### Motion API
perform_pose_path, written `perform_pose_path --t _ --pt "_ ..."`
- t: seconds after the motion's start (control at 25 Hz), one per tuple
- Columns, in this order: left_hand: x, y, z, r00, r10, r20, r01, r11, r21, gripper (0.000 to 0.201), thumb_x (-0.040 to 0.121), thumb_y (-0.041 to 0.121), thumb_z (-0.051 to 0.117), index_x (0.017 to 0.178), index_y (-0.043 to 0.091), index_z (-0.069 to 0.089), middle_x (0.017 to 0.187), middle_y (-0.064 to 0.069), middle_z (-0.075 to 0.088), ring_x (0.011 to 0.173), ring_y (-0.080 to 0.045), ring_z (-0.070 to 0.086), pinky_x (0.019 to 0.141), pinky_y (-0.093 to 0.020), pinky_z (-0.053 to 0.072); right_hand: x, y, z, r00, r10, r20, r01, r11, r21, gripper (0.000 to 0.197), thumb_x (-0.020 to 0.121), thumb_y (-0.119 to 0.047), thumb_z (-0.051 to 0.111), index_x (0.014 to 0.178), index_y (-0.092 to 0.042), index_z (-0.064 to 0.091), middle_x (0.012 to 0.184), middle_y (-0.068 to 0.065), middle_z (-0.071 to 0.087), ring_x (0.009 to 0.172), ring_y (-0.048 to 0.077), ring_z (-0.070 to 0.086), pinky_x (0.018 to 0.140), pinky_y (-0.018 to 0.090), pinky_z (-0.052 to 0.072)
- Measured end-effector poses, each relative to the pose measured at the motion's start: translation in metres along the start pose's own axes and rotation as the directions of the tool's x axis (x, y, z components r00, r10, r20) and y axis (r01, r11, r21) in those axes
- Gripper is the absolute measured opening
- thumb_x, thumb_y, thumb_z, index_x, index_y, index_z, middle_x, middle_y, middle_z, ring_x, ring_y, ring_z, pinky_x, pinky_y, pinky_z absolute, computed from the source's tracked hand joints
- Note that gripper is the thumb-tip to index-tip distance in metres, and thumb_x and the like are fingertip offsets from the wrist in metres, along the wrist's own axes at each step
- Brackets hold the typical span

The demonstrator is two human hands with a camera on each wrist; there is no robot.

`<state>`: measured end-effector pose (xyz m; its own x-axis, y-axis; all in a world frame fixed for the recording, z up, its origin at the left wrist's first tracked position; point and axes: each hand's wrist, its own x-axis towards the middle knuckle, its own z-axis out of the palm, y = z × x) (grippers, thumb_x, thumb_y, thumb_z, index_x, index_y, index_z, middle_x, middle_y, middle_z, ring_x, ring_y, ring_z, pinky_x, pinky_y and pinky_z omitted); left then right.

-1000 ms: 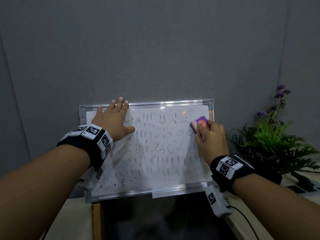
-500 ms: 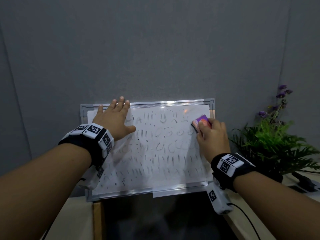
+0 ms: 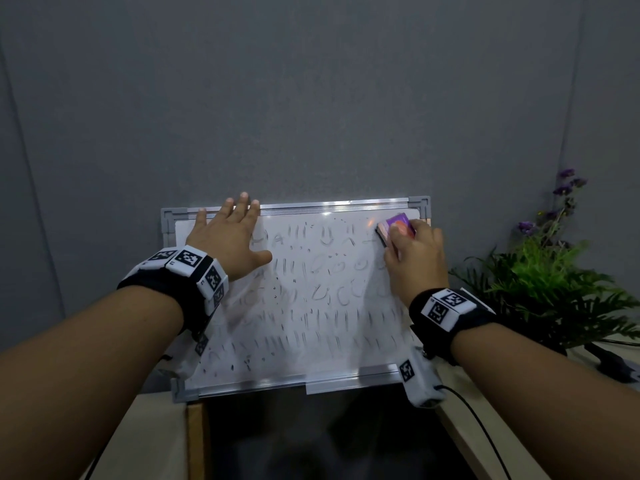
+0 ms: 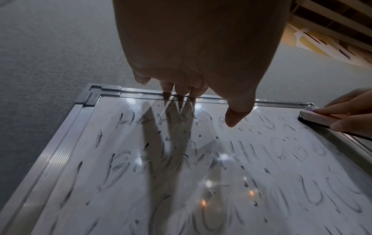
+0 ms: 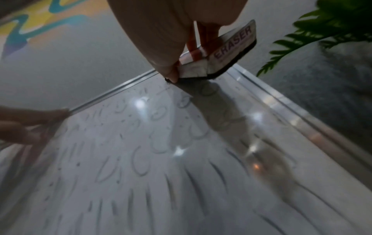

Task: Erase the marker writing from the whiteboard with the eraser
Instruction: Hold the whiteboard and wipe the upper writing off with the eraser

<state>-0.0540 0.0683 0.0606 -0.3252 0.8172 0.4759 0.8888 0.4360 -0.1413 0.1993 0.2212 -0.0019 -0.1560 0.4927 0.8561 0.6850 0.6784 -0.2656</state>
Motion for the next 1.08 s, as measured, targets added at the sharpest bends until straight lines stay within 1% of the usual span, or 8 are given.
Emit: perform_pose_path --t 0.16,0.24,0.4,0.6,0.76,0.84,1.0,1.08 --pt "-0.002 -0.001 -0.001 1.0 -0.006 0.008 0.006 1.0 0.001 0.093 0.087 0.061 0.045 0.151 0.023 -0.012 0.159 0.002 -0.017 0.147 -0.018 -0.008 0.117 -0.052 0.0 -0.012 -0.005 0.003 0.991 -0.101 0.084 0.104 0.994 -0.033 0.032 0.085 -0.014 0.059 0.116 -0.009 0.059 0.129 0.016 0.049 0.109 0.033 0.042 0.086 0.044 0.047" --pt "-0.002 0.0 -0.001 1.0 -0.004 0.009 0.004 1.0 -0.001 0.094 0.087 0.061 0.045 0.151 0.023 -0.012 0.159 0.002 -0.017 0.147 -0.018 -0.008 0.117 -0.051 0.0 -0.016 0.001 0.002 0.994 -0.089 0.07 0.092 0.995 -0.044 0.033 0.084 -0.013 0.061 0.116 -0.008 0.06 0.129 0.018 0.05 0.108 0.034 0.042 0.085 0.043 0.047" --pt "-0.002 0.0 0.0 1.0 0.001 0.01 -0.001 1.0 -0.002 0.094 0.087 0.061 0.045 0.151 0.023 -0.012 0.159 0.002 -0.018 0.147 -0.019 -0.009 0.117 -0.05 0.0 0.0 -0.004 0.002 0.999 -0.02 0.027 0.021 1.0 -0.014 0.032 0.083 -0.012 0.06 0.115 -0.007 0.061 0.13 0.018 0.049 0.11 0.034 0.04 0.089 0.044 0.044" --pt "-0.003 -0.001 -0.003 1.0 0.001 0.017 -0.001 1.0 0.007 0.094 0.087 0.061 0.045 0.151 0.023 -0.013 0.159 0.002 -0.017 0.147 -0.019 -0.008 0.117 -0.052 0.0 -0.004 -0.014 0.005 0.986 -0.141 0.089 0.144 0.989 -0.027 0.034 0.082 -0.016 0.063 0.115 -0.01 0.062 0.13 0.015 0.05 0.108 0.033 0.042 0.084 0.045 0.046" --pt "-0.005 0.001 -0.005 1.0 -0.008 0.017 0.007 1.0 0.011 0.093 0.087 0.062 0.045 0.151 0.025 -0.012 0.159 0.004 -0.016 0.147 -0.022 -0.008 0.116 -0.052 -0.002 0.001 -0.009 0.003 0.998 -0.063 0.029 0.064 0.998 -0.029 0.03 0.081 -0.012 0.062 0.111 -0.008 0.062 0.129 0.017 0.05 0.108 0.033 0.042 0.086 0.043 0.045" --pt "-0.006 0.003 -0.006 1.0 -0.015 0.017 0.014 1.0 0.008 0.093 0.087 0.062 0.045 0.151 0.025 -0.012 0.159 0.003 -0.016 0.147 -0.024 -0.008 0.116 -0.052 -0.002 0.005 -0.013 0.004 0.997 -0.055 0.044 0.056 0.998 -0.012 0.031 0.082 -0.012 0.062 0.112 -0.009 0.062 0.13 0.015 0.049 0.109 0.032 0.04 0.086 0.043 0.046" --pt "-0.007 0.003 -0.007 0.999 -0.027 0.016 0.027 1.0 0.012 0.092 0.087 0.062 0.045 0.151 0.026 -0.012 0.159 0.004 -0.016 0.146 -0.028 -0.008 0.116 -0.052 -0.002 -0.013 -0.009 0.005 0.976 -0.174 0.127 0.184 0.981 -0.068 0.032 0.082 -0.015 0.064 0.113 -0.01 0.062 0.13 0.014 0.049 0.106 0.031 0.043 0.083 0.044 0.048" --pt "-0.006 0.003 -0.006 1.0 -0.026 0.009 0.026 1.0 0.014 0.092 0.087 0.062 0.045 0.151 0.026 -0.011 0.159 0.004 -0.016 0.146 -0.029 -0.007 0.116 -0.053 -0.001 -0.021 0.001 0.004 0.979 -0.173 0.112 0.183 0.98 -0.084 0.031 0.08 -0.015 0.065 0.111 -0.009 0.063 0.127 0.015 0.051 0.103 0.032 0.044 0.079 0.044 0.05"
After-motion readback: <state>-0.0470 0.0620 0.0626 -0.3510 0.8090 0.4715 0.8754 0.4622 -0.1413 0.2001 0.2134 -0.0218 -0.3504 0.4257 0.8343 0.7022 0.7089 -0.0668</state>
